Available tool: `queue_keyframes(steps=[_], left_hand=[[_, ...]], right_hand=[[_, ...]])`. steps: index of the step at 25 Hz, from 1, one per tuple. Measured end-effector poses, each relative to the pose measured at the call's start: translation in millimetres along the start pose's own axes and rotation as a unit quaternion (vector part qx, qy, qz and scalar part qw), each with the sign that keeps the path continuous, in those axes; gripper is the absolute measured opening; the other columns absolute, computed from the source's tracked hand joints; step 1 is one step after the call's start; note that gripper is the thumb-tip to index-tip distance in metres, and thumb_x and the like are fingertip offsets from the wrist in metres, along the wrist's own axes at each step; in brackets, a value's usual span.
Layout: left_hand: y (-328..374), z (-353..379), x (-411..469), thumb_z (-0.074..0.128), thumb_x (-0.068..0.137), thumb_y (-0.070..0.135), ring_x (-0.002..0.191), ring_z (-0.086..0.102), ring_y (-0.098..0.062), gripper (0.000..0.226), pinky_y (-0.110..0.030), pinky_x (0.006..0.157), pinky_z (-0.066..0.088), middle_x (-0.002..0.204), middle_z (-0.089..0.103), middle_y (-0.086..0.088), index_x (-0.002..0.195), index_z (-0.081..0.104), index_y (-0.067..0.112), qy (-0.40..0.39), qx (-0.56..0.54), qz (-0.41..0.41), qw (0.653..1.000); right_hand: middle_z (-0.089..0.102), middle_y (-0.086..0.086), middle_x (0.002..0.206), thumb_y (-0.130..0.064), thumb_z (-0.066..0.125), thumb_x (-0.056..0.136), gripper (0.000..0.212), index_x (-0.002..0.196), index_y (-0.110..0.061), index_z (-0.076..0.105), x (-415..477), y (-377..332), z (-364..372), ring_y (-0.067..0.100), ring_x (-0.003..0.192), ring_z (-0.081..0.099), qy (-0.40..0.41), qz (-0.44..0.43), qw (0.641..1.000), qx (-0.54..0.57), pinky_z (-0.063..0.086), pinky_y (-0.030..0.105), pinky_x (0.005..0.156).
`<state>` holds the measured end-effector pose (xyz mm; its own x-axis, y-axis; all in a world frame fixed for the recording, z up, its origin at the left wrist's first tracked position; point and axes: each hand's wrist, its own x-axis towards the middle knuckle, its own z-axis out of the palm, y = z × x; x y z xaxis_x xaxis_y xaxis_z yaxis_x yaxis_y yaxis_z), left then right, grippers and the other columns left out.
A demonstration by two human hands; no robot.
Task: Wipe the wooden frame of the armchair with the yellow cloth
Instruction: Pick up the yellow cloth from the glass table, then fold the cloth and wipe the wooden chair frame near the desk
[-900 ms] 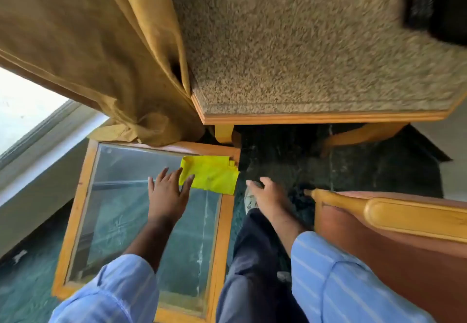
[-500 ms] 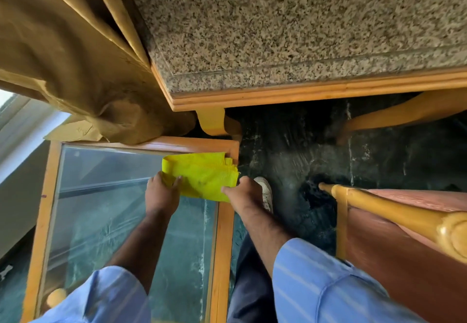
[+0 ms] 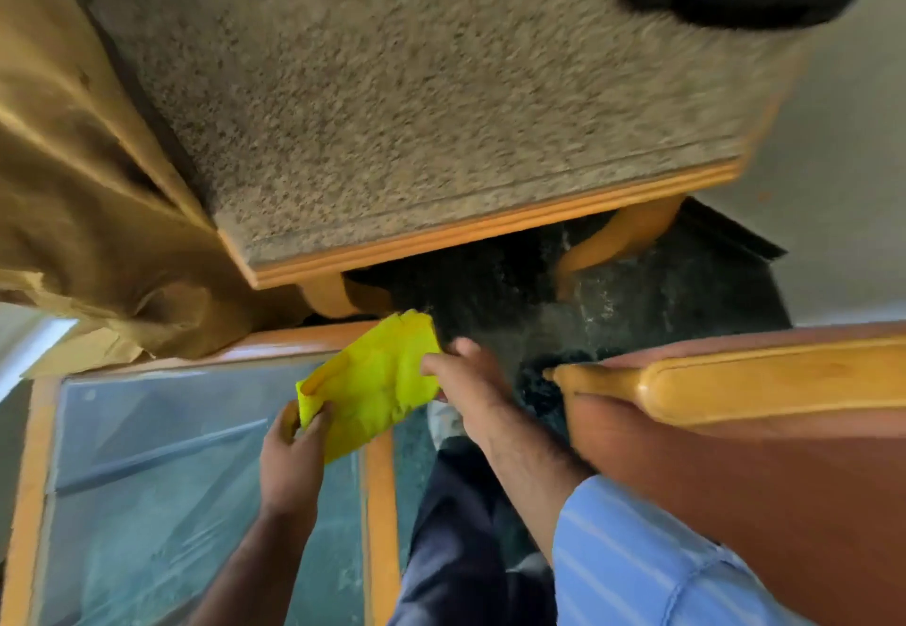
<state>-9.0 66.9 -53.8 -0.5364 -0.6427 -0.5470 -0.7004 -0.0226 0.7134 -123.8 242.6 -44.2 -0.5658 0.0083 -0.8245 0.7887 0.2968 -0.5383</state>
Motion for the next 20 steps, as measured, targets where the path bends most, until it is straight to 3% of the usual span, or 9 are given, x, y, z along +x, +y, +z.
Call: queue_keyframes(steps=[2, 5, 8, 11, 13, 15, 17, 19, 20], left_hand=[[22, 19, -39, 0.07, 0.091, 0.013, 0.093, 0.063, -0.024, 0.013, -0.044, 0.081, 0.057, 0.095, 0.069, -0.009, 0.1, 0.067, 0.021, -0.06, -0.032, 0.011, 0.998], [72, 64, -100, 0.078, 0.08, 0.023, 0.086, 0.065, -0.021, 0.038, -0.045, 0.073, 0.061, 0.089, 0.072, 0.0, 0.114, 0.062, 0.017, -0.193, -0.026, 0.036, 0.98], [121, 118, -158, 0.083, 0.072, 0.032, 0.07, 0.064, -0.014, 0.029, -0.046, 0.073, 0.059, 0.072, 0.068, 0.002, 0.092, 0.066, 0.019, -0.302, -0.002, 0.105, 0.948], [156, 176, -204, 0.085, 0.073, 0.039, 0.073, 0.072, -0.019, 0.026, -0.045, 0.072, 0.063, 0.077, 0.074, 0.0, 0.089, 0.069, 0.026, -0.36, 0.048, 0.177, 0.915], [172, 217, -222, 0.088, 0.079, 0.034, 0.079, 0.075, -0.021, 0.027, -0.049, 0.072, 0.066, 0.083, 0.076, 0.001, 0.096, 0.067, 0.034, -0.355, 0.1, 0.232, 0.9], [180, 255, -228, 0.088, 0.082, 0.028, 0.084, 0.075, -0.023, 0.039, -0.051, 0.075, 0.065, 0.091, 0.073, 0.003, 0.109, 0.061, 0.033, -0.341, 0.159, 0.275, 0.885], [180, 283, -227, 0.086, 0.083, 0.027, 0.082, 0.073, -0.025, 0.043, -0.049, 0.073, 0.063, 0.091, 0.069, 0.002, 0.114, 0.057, 0.027, -0.351, 0.239, 0.302, 0.854], [172, 297, -222, 0.086, 0.083, 0.031, 0.087, 0.069, -0.026, 0.041, -0.046, 0.074, 0.06, 0.092, 0.067, 0.0, 0.112, 0.058, 0.024, -0.347, 0.338, 0.343, 0.805], [166, 301, -218, 0.086, 0.082, 0.033, 0.099, 0.066, -0.028, 0.047, -0.047, 0.083, 0.059, 0.104, 0.067, -0.003, 0.117, 0.058, 0.021, -0.328, 0.376, 0.381, 0.778]], right_hand=[[0.068, 0.009, 0.086, -0.013, 0.081, 0.074, 0.019, 0.077, -0.019, 0.063, -32, -16, -69, 0.028, 0.084, 0.067, 0.011, -0.036, 0.999, 0.022, 0.06, 0.054, 0.08], [0.069, 0.007, 0.088, -0.004, 0.087, 0.073, 0.032, 0.082, -0.025, 0.065, -85, -20, -189, 0.025, 0.084, 0.065, 0.068, -0.112, 0.991, 0.011, 0.054, 0.04, 0.076], [0.071, 0.004, 0.087, 0.003, 0.088, 0.074, 0.036, 0.086, -0.025, 0.068, -138, -8, -294, 0.019, 0.086, 0.065, 0.168, -0.165, 0.971, 0.038, 0.051, 0.031, 0.077], [0.072, -0.001, 0.084, 0.0, 0.09, 0.074, 0.033, 0.085, -0.025, 0.071, -172, 16, -372, 0.008, 0.078, 0.064, 0.283, -0.197, 0.936, 0.066, 0.049, 0.017, 0.071], [0.071, -0.008, 0.077, -0.007, 0.092, 0.073, 0.029, 0.09, -0.023, 0.075, -174, 35, -405, -0.006, 0.066, 0.061, 0.36, -0.202, 0.91, 0.024, 0.046, 0.011, 0.066], [0.074, -0.009, 0.078, -0.01, 0.09, 0.075, 0.023, 0.094, -0.015, 0.079, -162, 46, -423, -0.003, 0.07, 0.065, 0.411, -0.2, 0.888, -0.049, 0.051, 0.019, 0.072], [0.08, 0.006, 0.094, -0.011, 0.088, 0.079, 0.026, 0.102, -0.007, 0.078, -144, 55, -429, 0.019, 0.091, 0.073, 0.41, -0.179, 0.886, -0.125, 0.057, 0.035, 0.085], [0.075, 0.012, 0.108, -0.018, 0.089, 0.079, 0.041, 0.116, -0.009, 0.074, -130, 68, -429, 0.031, 0.103, 0.07, 0.411, -0.144, 0.878, -0.197, 0.055, 0.04, 0.091], [0.07, 0.012, 0.116, -0.025, 0.09, 0.078, 0.055, 0.126, -0.011, 0.069, -124, 76, -428, 0.033, 0.11, 0.065, 0.431, -0.139, 0.863, -0.225, 0.054, 0.041, 0.096]])
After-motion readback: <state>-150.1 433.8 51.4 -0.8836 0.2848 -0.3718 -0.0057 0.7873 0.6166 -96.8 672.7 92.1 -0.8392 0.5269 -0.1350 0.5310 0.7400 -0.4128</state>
